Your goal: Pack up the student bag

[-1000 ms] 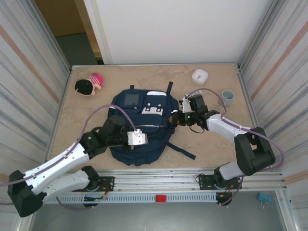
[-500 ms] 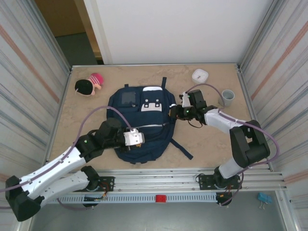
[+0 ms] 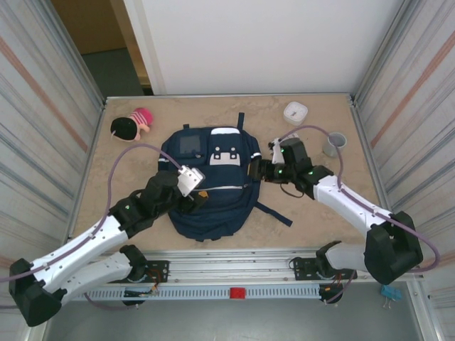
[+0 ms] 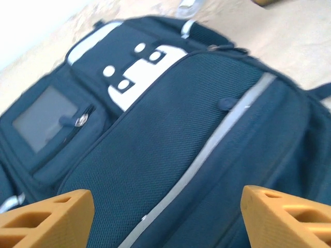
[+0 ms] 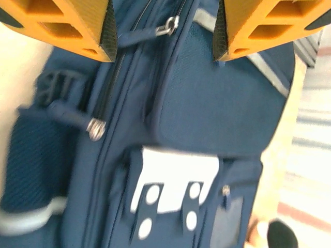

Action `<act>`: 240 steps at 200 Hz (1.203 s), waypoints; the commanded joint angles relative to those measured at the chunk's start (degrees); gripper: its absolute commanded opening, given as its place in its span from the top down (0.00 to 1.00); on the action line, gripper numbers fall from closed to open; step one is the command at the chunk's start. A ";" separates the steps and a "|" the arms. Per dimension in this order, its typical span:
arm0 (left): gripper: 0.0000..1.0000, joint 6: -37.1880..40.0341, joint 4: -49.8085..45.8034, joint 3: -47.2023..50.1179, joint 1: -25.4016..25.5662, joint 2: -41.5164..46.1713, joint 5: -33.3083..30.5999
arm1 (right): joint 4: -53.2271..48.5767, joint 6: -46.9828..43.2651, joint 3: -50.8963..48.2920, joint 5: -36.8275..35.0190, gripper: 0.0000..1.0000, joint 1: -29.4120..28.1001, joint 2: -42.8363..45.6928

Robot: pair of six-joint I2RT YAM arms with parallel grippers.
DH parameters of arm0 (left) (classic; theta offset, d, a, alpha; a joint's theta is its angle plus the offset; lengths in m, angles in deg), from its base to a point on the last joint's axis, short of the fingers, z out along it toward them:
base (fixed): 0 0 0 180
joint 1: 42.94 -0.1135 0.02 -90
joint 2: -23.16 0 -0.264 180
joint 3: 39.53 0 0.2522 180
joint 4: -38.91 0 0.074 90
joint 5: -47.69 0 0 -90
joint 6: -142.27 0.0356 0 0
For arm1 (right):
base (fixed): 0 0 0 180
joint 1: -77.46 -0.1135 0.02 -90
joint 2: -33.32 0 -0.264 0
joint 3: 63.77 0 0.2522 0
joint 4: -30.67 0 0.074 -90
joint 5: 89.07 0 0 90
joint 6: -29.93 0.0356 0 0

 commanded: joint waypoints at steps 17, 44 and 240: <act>0.23 -12.04 2.08 0.58 -1.53 -1.08 -4.22 | 5.56 8.37 -4.56 -3.40 0.47 -8.24 -2.45; 0.23 -14.86 3.27 2.47 -2.63 0.96 -3.08 | 9.18 10.93 -4.34 -9.32 0.48 -15.73 -3.71; 0.10 -29.71 -1.58 -0.93 -10.21 -4.10 5.36 | -28.41 -16.73 21.60 -10.14 0.45 12.70 -11.70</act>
